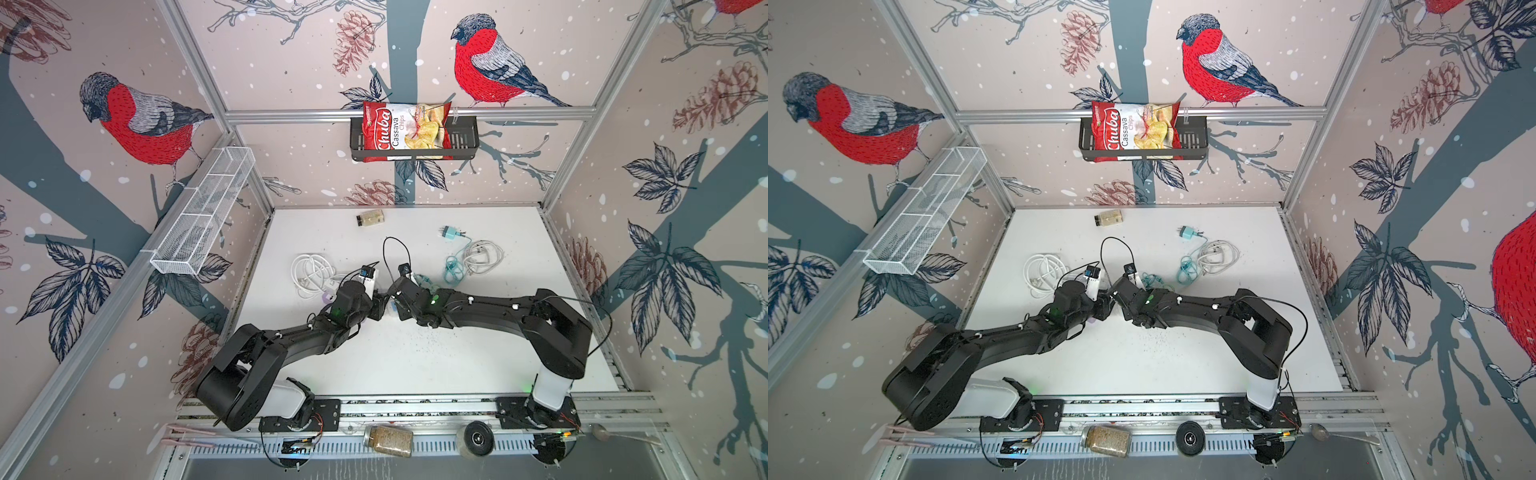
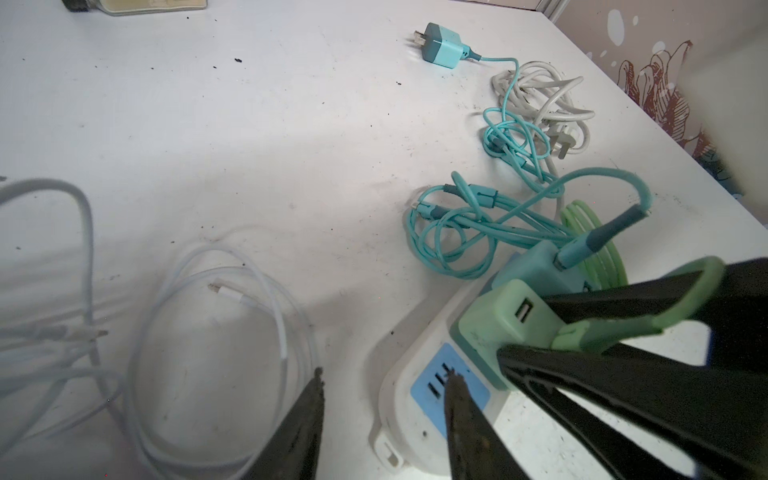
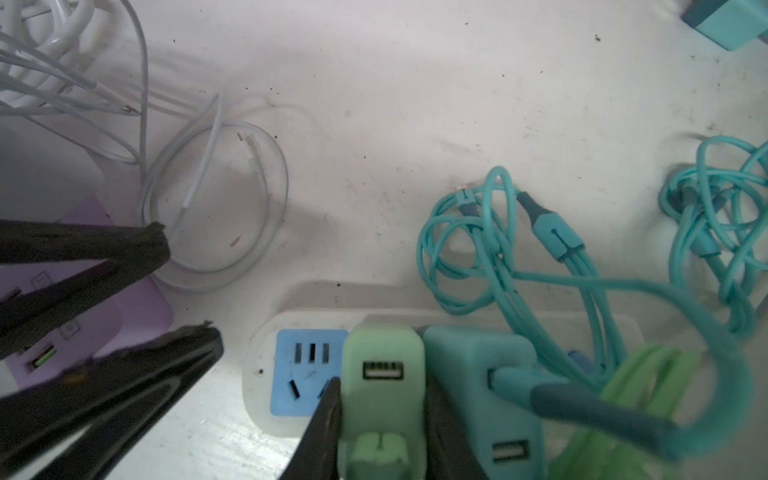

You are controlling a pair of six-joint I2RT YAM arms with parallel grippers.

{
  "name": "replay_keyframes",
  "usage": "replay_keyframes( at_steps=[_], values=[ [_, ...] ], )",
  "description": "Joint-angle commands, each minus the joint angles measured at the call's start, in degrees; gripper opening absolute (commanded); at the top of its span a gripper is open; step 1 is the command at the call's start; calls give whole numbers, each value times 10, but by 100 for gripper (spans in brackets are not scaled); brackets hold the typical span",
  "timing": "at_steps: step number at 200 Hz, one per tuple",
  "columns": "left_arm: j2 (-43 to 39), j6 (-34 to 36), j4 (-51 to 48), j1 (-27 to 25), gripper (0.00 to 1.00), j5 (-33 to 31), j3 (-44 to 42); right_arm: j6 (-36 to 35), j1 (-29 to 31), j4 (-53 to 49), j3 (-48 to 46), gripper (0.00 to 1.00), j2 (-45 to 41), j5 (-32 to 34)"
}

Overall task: Insert the plug
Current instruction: 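Lower the light green charger into a strip socket while the left gripper approaches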

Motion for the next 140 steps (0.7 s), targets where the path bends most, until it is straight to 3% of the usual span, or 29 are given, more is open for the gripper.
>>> replay_keyframes(
  at_steps=[1,92,140],
  values=[
    [0,7,18,-1,47,0,5,23,2,-39,-3,7,-1,-25],
    [6,3,24,-3,47,6,9,12,4,-59,25,52,-15,-20],
    [15,1,28,-6,47,14,20,19,6,-63,23,54,-28,-21]
  ],
)
